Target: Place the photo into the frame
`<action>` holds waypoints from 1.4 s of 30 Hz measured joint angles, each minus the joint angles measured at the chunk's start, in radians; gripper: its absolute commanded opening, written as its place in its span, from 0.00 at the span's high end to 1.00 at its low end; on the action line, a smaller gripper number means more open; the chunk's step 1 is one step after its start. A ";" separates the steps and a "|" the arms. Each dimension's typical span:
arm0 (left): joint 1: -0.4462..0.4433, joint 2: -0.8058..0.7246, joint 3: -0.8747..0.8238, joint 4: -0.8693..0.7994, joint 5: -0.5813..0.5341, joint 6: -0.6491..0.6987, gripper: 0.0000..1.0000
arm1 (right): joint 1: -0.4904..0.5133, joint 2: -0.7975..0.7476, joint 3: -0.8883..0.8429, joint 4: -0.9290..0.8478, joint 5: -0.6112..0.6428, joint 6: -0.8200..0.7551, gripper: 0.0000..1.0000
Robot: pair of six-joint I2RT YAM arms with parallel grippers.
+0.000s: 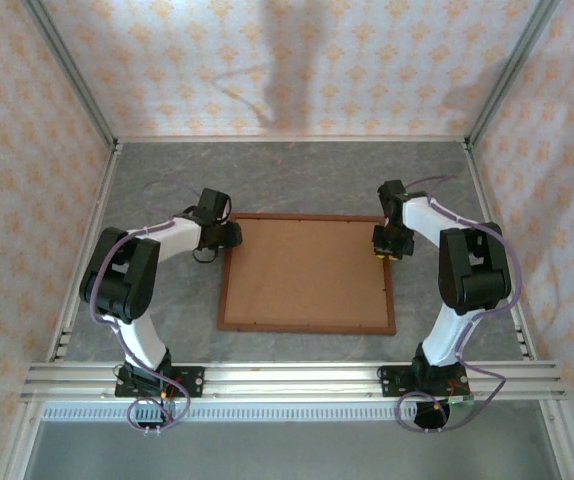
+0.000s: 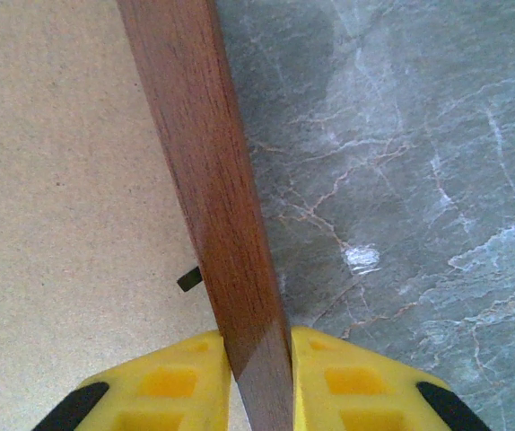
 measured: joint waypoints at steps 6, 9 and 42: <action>-0.006 0.002 -0.008 0.014 -0.002 -0.001 0.56 | 0.000 0.000 0.000 0.000 0.000 0.000 0.79; -0.009 0.002 -0.009 0.016 -0.006 -0.002 0.53 | -0.001 0.000 0.000 0.000 0.003 0.000 0.79; 0.019 -0.470 -0.242 -0.169 0.055 -0.053 0.34 | -0.002 0.000 0.000 0.000 0.012 0.001 0.79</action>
